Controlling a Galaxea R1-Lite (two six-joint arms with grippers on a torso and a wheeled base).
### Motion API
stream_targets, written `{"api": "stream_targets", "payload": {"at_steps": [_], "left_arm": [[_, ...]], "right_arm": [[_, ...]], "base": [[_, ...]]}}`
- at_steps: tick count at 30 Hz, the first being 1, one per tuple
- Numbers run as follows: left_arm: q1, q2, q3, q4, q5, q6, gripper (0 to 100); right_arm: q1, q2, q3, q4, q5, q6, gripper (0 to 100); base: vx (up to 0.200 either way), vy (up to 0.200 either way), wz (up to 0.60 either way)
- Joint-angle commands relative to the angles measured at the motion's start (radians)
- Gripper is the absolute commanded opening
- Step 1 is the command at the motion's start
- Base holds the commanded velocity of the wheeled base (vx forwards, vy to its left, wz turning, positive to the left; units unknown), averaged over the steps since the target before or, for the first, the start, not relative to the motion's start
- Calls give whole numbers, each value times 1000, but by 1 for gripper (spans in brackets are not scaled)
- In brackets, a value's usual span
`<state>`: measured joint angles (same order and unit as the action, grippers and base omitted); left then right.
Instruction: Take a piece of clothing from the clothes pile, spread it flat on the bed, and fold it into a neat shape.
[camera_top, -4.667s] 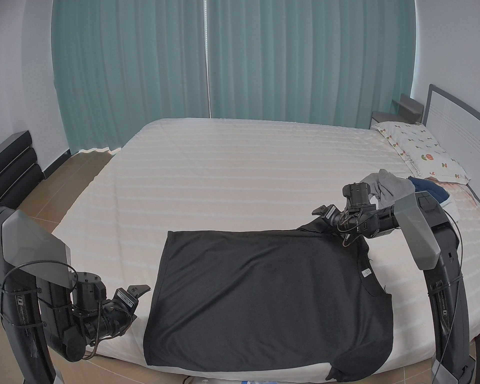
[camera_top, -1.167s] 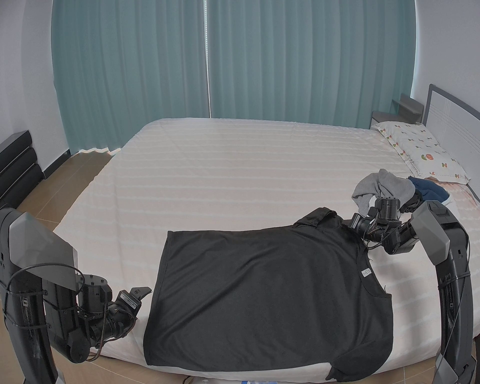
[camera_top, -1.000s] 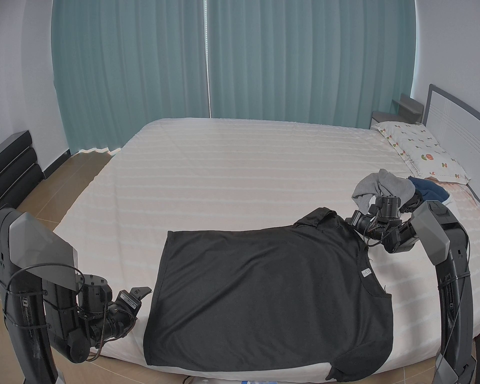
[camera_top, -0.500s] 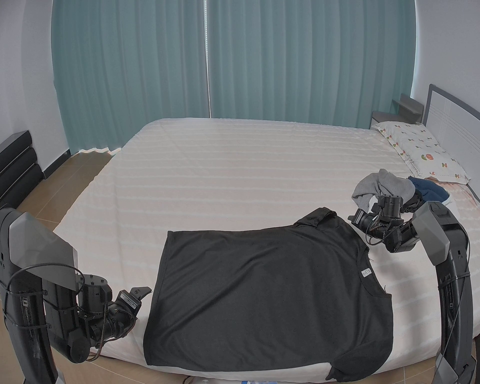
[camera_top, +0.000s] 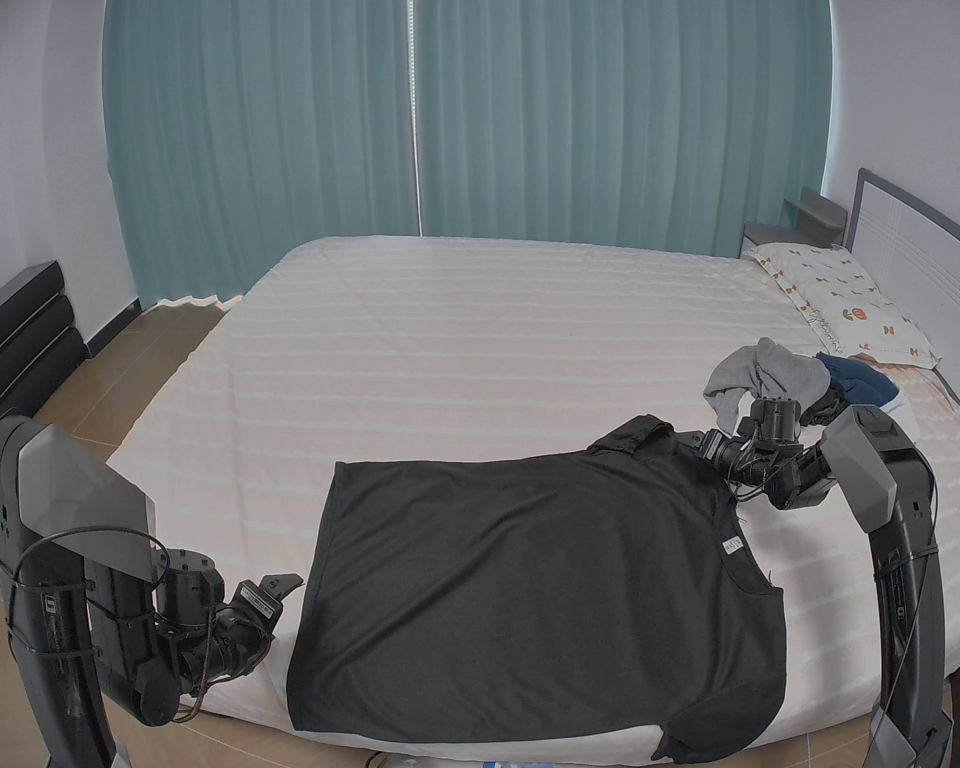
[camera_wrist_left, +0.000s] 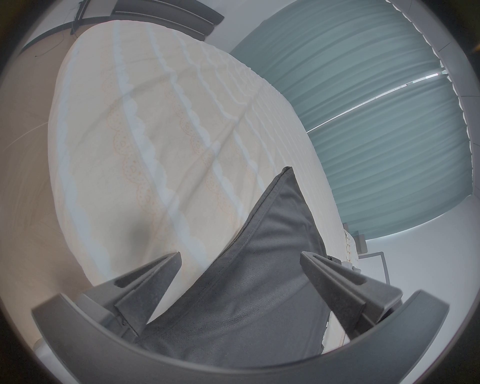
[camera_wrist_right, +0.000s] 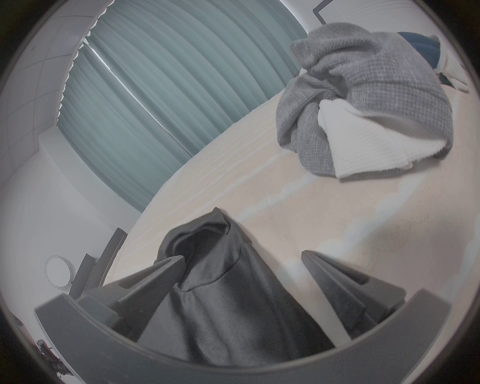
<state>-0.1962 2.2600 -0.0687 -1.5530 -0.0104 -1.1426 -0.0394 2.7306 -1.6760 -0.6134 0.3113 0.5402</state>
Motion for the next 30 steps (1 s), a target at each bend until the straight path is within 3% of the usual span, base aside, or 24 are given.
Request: {"api": "stream_targets", "payload": {"at_steps": [1, 30], "left_arm": [[0, 1, 0, -18, 0, 1, 100], [0, 1, 0, -18, 0, 4, 100]], "right_arm": [[13, 17, -2, 17, 0, -3, 0], [-19, 52, -99, -39, -75, 0, 0]], "base": [[0, 0, 0], [0, 0, 0]]}}
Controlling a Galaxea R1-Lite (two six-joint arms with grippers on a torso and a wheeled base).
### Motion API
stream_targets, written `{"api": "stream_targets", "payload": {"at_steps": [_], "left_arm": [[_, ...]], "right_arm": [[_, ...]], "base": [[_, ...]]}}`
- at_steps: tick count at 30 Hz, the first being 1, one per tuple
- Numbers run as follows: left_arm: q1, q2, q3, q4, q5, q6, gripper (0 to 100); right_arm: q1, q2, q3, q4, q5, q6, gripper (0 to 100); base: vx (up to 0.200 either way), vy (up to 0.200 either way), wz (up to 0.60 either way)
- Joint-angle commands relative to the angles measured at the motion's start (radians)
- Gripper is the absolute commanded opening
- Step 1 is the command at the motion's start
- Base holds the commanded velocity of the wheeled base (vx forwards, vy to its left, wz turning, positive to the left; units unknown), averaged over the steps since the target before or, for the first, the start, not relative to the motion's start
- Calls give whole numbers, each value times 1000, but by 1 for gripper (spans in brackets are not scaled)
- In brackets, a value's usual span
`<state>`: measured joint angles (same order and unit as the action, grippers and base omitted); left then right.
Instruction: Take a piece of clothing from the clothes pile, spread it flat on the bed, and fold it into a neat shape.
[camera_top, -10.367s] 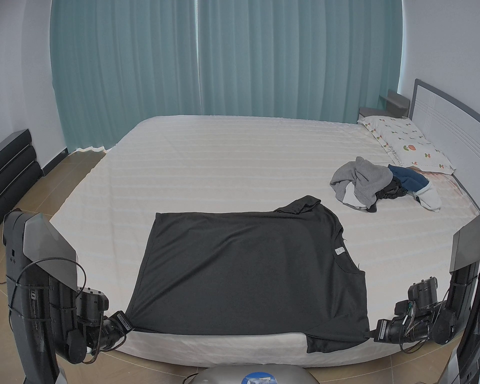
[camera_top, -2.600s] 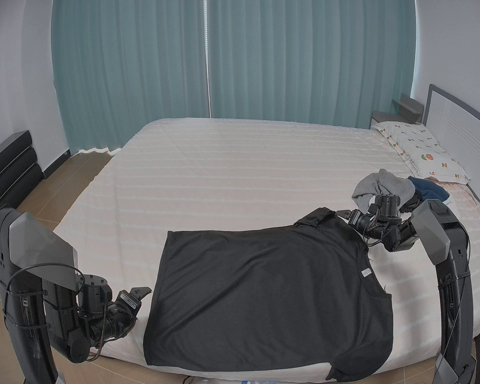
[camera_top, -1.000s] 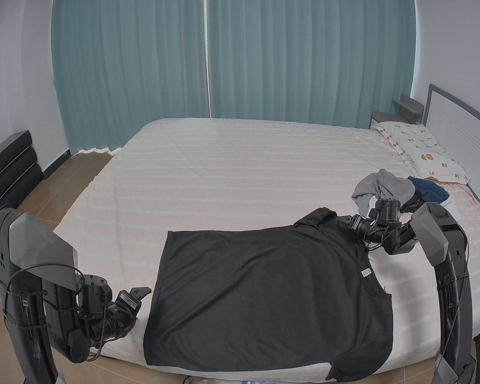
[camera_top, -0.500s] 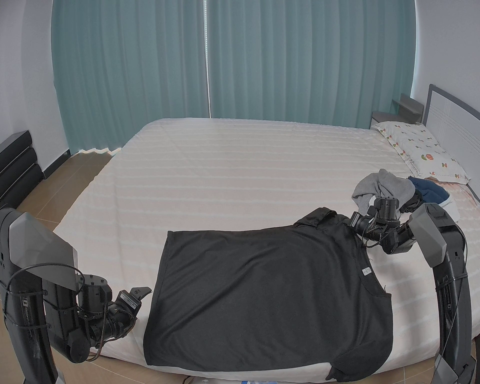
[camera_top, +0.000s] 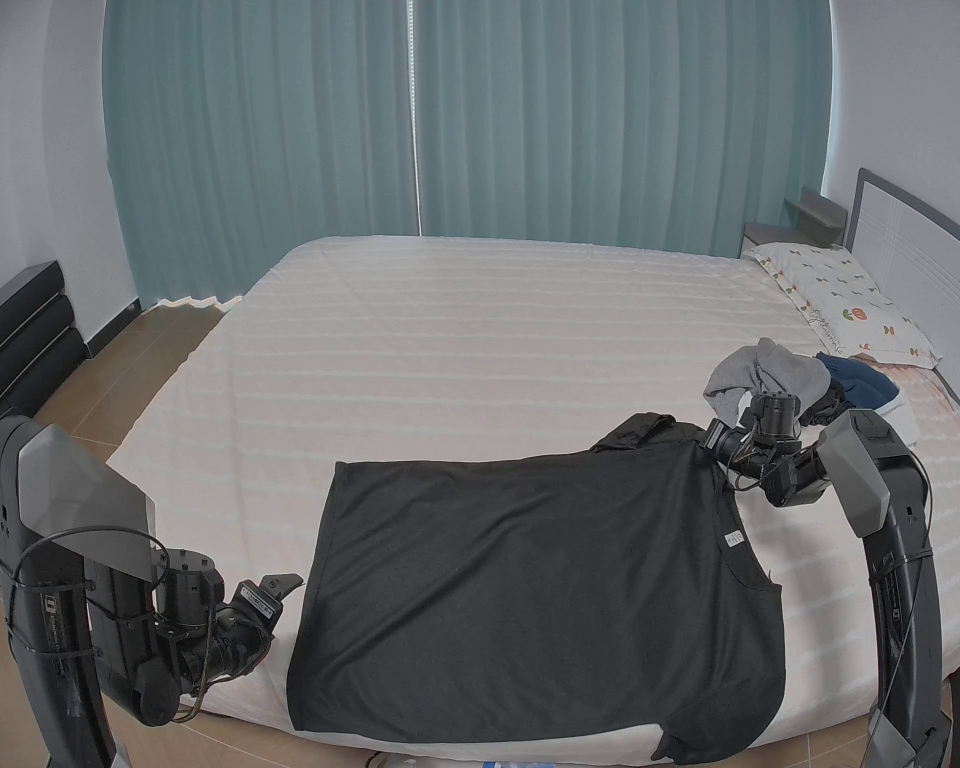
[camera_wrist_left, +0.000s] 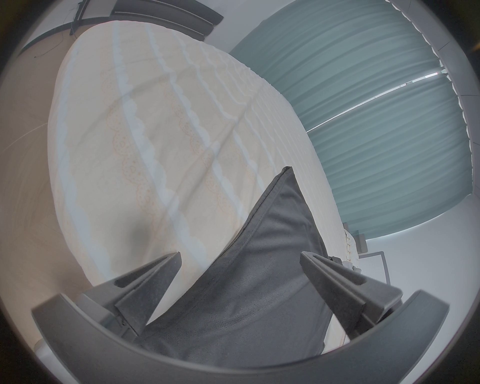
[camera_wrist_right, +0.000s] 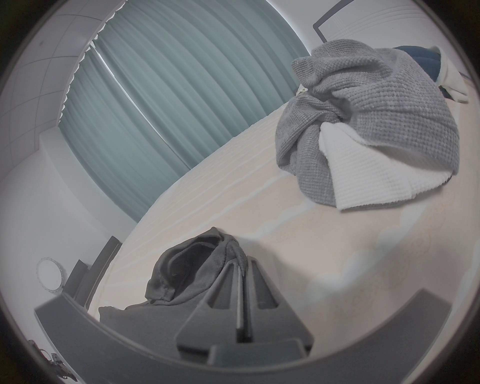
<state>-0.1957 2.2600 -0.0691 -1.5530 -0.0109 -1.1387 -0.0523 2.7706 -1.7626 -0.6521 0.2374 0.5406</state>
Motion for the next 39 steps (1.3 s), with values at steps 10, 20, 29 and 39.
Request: {"api": "stream_targets", "payload": {"at_steps": [10, 20, 29, 39], "left_arm": [[-1, 1, 0, -18, 0, -1, 100], [-1, 0, 0, -18, -1, -3, 100], [-1, -13, 22, -18, -18, -6, 100], [-1, -31, 68, -16, -67, 1, 100]], "right_arm": [[-4, 29, -18, -7, -4, -1, 0], [-15, -36, 54, -12, 2, 9, 100], [-57, -232, 339, -54, 43, 12, 100], [-103, -482, 963, -351, 115, 15, 100]], "base": [[0, 0, 0], [0, 0, 0], [0, 0, 0], [0, 0, 0]]}}
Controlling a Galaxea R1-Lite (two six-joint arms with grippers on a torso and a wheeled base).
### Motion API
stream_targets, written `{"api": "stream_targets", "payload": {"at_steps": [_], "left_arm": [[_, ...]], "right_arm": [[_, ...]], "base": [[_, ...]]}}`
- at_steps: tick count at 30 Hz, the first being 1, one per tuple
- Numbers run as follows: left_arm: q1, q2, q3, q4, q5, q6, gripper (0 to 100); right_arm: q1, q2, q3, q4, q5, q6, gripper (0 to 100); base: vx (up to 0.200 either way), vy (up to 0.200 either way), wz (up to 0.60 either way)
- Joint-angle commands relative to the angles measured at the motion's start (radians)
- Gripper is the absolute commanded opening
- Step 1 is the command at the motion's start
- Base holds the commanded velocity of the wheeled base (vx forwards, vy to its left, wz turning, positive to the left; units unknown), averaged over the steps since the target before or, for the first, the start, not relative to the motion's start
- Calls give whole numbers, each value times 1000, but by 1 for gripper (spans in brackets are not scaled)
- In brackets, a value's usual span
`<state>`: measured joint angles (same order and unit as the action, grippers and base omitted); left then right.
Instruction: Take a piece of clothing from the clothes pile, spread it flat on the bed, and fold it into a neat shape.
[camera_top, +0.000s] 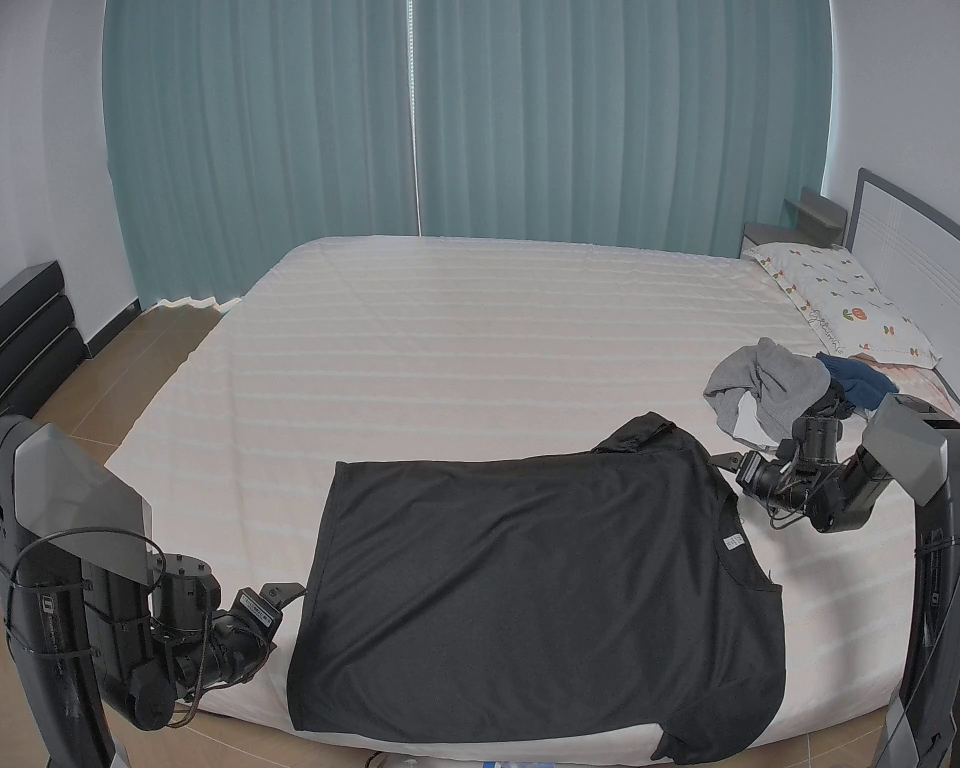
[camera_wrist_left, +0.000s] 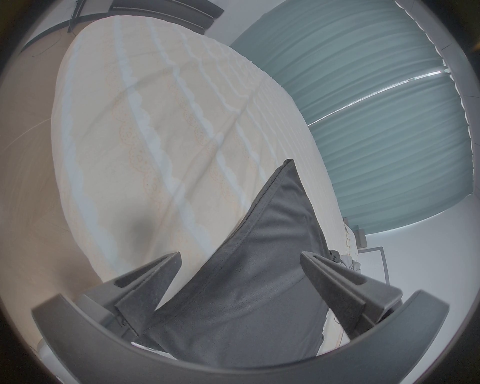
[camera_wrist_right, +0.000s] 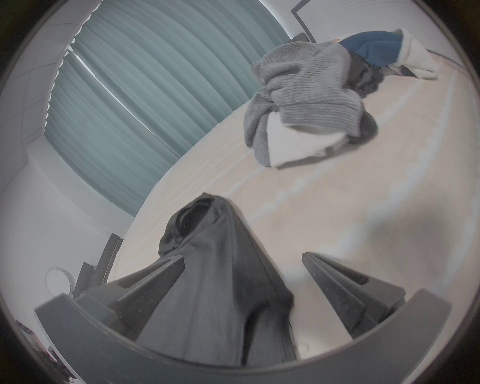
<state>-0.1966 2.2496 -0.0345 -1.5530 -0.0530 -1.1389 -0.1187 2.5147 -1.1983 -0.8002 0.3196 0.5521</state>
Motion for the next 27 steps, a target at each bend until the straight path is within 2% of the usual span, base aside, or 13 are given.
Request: {"api": "stream_targets", "payload": {"at_steps": [1, 5, 10, 14, 17, 22, 25, 27], "left_arm": [[0, -22, 33, -16, -24, -1, 100], [0, -22, 33, -15, -22, -7, 100], [0, -22, 33, -13, -22, -7, 100], [-1, -22, 33, -13, -22, -7, 100], [-1, -22, 33, -12, -21, -7, 100], [-1, -22, 33, -12, -21, -7, 100], [-1, -21, 33, -12, -21, -7, 100], [-1, -21, 33, -12, -21, -7, 100]], "right_arm": [[-41, -251, 465, -238, 38, 3, 100], [-32, -320, 655, -340, 49, 32, 100], [21, -373, 824, -402, 49, 71, 100], [33, -381, 930, -450, 52, 72, 100], [30, -373, 974, -514, 59, 100, 100], [28, -363, 1025, -649, 72, 223, 100], [30, -336, 1054, -703, 76, 227, 100], [30, -326, 1062, -723, 76, 227, 100]], "base": [[0, 0, 0], [0, 0, 0], [0, 0, 0], [-200, 0, 0], [-200, 0, 0], [-200, 0, 0], [-200, 0, 0], [0, 0, 0]]}}
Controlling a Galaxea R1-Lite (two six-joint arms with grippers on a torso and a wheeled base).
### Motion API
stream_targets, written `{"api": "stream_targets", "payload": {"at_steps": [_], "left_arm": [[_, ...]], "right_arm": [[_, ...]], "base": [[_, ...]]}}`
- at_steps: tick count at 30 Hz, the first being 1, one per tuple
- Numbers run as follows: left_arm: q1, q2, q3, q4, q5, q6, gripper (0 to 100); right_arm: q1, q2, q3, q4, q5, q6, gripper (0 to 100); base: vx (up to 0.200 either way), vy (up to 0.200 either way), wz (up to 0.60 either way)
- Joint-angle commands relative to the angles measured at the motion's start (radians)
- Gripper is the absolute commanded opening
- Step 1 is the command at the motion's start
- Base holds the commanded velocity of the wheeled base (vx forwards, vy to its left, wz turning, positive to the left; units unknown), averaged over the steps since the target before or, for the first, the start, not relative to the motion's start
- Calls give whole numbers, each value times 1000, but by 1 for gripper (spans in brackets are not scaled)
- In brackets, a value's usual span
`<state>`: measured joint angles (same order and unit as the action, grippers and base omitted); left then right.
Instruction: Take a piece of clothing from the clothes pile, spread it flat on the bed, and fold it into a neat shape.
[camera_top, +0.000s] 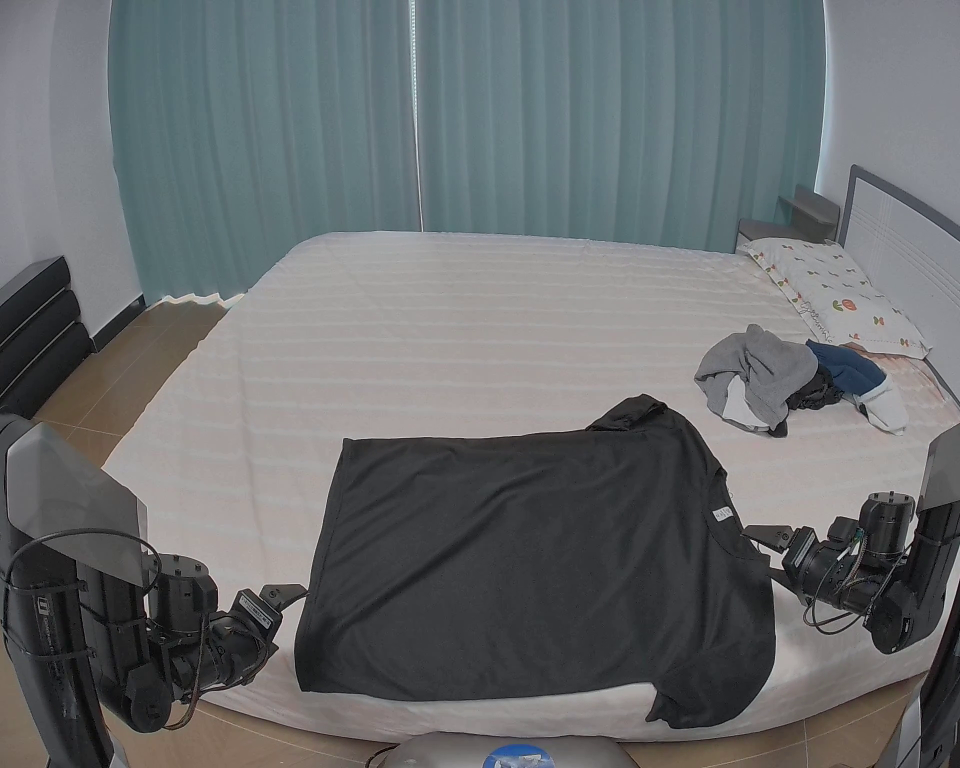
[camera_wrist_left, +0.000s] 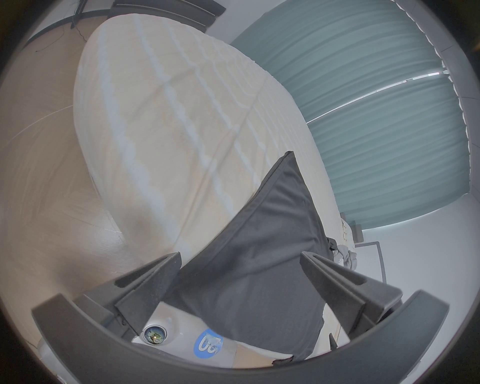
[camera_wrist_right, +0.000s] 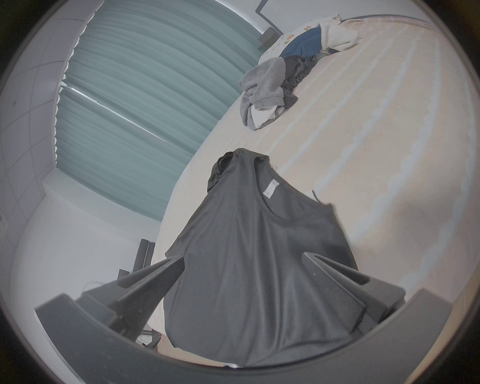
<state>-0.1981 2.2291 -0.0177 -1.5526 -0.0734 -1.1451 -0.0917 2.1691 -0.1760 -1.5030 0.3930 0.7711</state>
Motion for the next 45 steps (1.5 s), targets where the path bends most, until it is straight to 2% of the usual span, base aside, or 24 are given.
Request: {"api": "stream_targets", "payload": {"at_steps": [1, 13, 22, 24, 27, 33, 37, 39, 40, 41, 44, 45], "left_arm": [[0, 0, 16, -12, 1, -1, 100], [8, -11, 8, -17, -6, -1, 100], [-24, -25, -13, -18, 4, 19, 100], [-27, -31, -16, -18, 4, 62, 100], [-12, -29, -21, -18, 1, 185, 100], [8, -37, -73, -18, -16, 225, 100], [74, -65, -70, -8, -92, 292, 100], [158, -66, -62, 11, -209, 343, 100], [180, -62, -61, 20, -230, 361, 100], [192, -60, -58, 29, -238, 384, 100], [232, -20, -19, 71, -249, 536, 100], [235, -13, -16, 71, -250, 550, 100]], "right_arm": [[-2, 44, 49, -59, 4, 8, 100], [-23, 77, 49, -65, 29, 17, 100], [-17, 72, 47, -65, 27, 13, 100], [-11, 70, 46, -65, 27, 11, 100], [12, 74, 33, -65, 20, 10, 100], [56, 70, 4, -63, 10, 7, 100], [78, 70, 4, -65, -26, 7, 100], [89, 77, 15, -65, -65, 16, 100], [90, 81, 19, -65, -69, 20, 100], [89, 84, 26, -65, -69, 20, 100], [78, 86, 44, -65, -63, 24, 100], [78, 87, 46, -65, -62, 24, 100]], "base": [[0, 0, 0], [0, 0, 0], [0, -200, 0], [0, -200, 0], [0, -67, 0], [0, 0, 0], [0, 0, 0], [0, 0, 0], [0, 0, 0], [0, 0, 0], [0, 0, 0], [0, 0, 0]]}}
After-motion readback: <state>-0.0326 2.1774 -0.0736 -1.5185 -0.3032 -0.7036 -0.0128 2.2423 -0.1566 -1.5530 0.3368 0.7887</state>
